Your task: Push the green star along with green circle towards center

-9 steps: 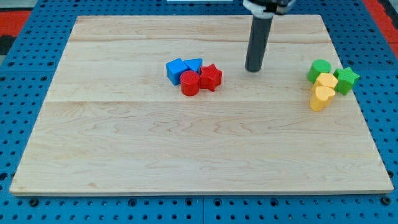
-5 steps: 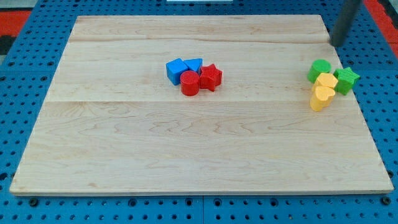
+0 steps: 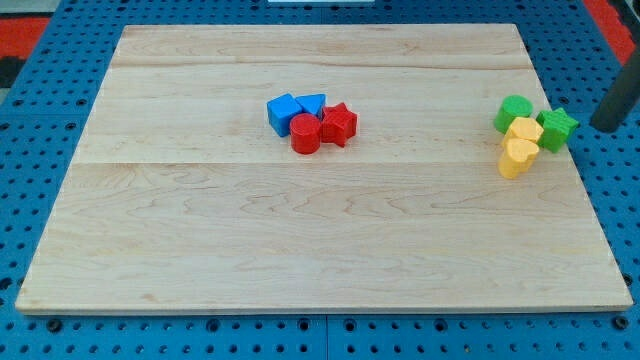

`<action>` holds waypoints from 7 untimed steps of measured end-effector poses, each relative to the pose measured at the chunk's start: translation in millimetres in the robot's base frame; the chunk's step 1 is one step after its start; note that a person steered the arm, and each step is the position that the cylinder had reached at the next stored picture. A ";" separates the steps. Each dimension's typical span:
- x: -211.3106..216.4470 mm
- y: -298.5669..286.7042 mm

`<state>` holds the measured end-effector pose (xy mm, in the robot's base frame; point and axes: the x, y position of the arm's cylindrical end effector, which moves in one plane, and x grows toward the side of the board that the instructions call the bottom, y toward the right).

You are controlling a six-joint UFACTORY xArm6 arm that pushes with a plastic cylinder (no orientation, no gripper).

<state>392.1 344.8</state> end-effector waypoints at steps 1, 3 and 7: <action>12.4 -15.6; 34.2 -51.4; 21.3 -11.2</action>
<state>413.4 333.6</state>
